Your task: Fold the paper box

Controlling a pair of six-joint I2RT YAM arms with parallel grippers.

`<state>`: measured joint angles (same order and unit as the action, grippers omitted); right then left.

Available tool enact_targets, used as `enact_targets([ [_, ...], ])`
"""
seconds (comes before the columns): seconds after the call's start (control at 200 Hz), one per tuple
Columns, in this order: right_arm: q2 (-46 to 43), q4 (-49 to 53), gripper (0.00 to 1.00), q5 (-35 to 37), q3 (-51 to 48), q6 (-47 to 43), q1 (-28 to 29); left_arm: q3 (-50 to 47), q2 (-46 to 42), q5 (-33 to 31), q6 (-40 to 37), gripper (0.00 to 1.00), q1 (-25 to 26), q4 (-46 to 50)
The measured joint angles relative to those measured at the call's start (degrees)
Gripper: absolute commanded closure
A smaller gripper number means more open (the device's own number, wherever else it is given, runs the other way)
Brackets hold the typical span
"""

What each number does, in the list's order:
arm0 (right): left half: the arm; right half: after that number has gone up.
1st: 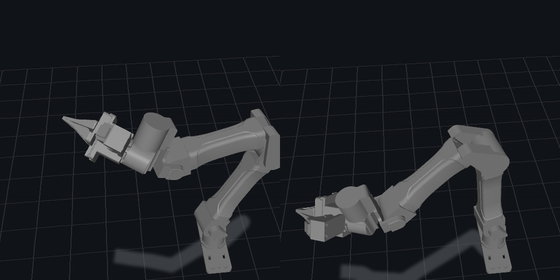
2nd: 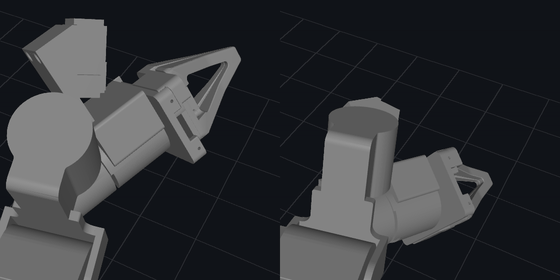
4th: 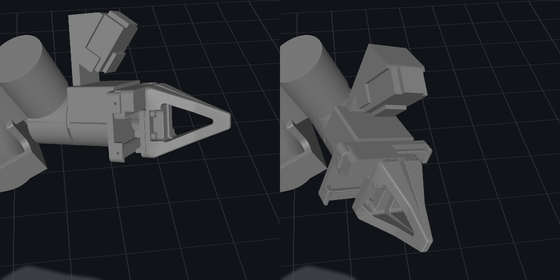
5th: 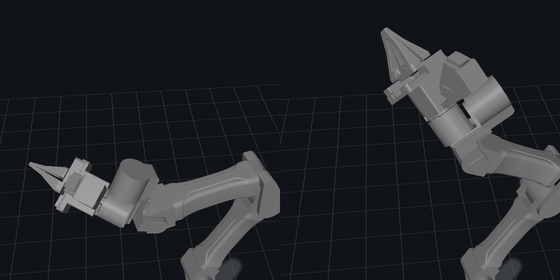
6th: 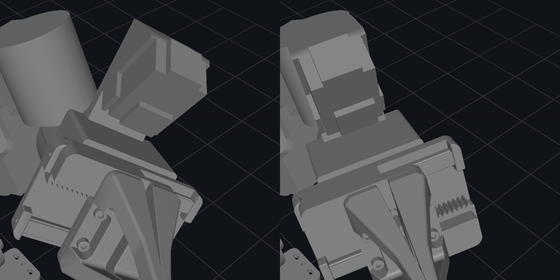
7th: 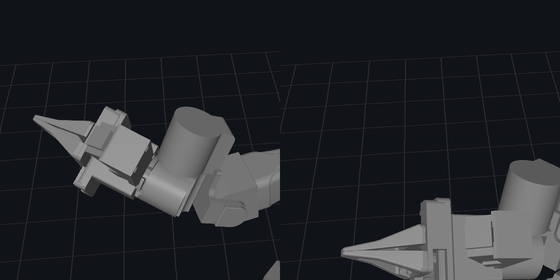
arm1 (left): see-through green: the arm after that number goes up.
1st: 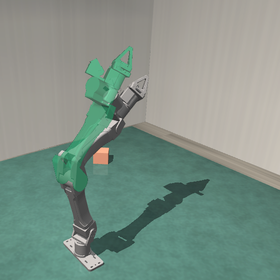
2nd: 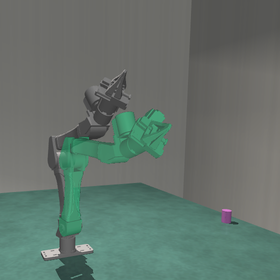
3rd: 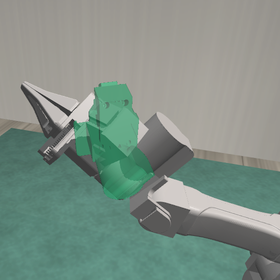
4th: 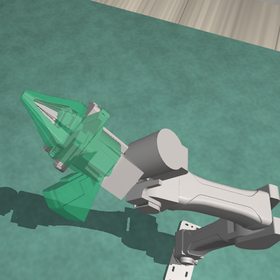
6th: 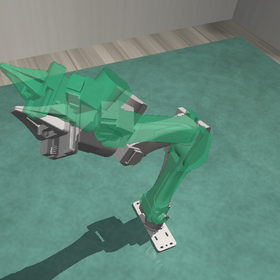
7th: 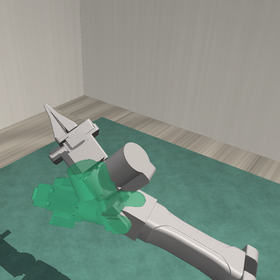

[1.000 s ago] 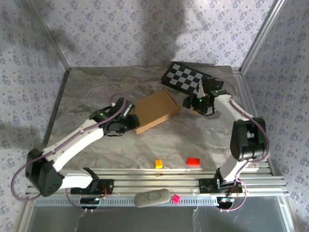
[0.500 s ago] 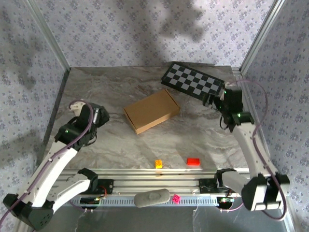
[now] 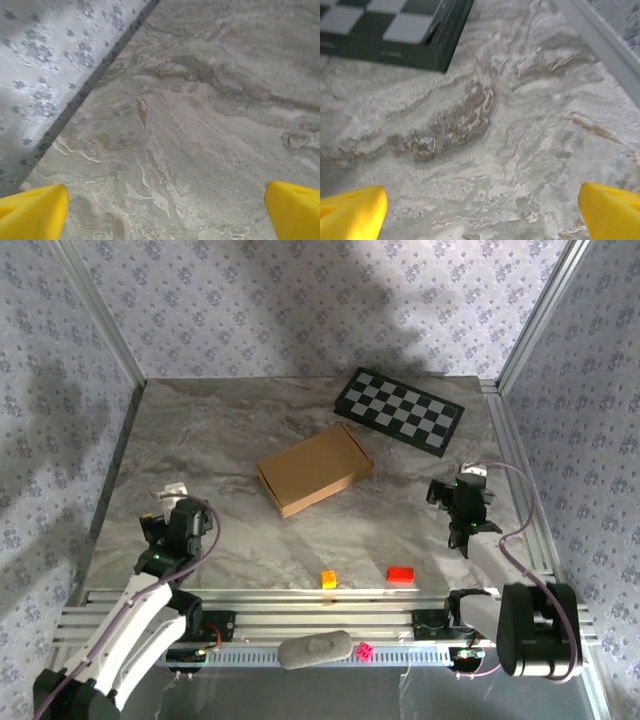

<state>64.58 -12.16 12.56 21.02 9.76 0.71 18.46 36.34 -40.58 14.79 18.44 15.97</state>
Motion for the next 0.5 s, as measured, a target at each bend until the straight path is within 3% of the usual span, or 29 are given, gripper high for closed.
enact_targets([
  [0.135, 9.5, -8.5, 0.01, -4.8, 1.0, -5.1, -0.4, -7.2, 4.2, 8.4, -3.9, 0.00, -7.2, -13.2],
  [0.29, 20.1, -14.0, 0.00, -10.3, 7.5, -8.9, -2.4, -6.9, 19.5, 18.9, -5.4, 0.00, -17.7, -30.0],
  [0.5, 20.4, -24.7, 0.00, -13.0, 3.5, -10.3, -3.6, -0.4, 40.8, 29.4, -8.5, 0.01, -19.9, -49.4],
])
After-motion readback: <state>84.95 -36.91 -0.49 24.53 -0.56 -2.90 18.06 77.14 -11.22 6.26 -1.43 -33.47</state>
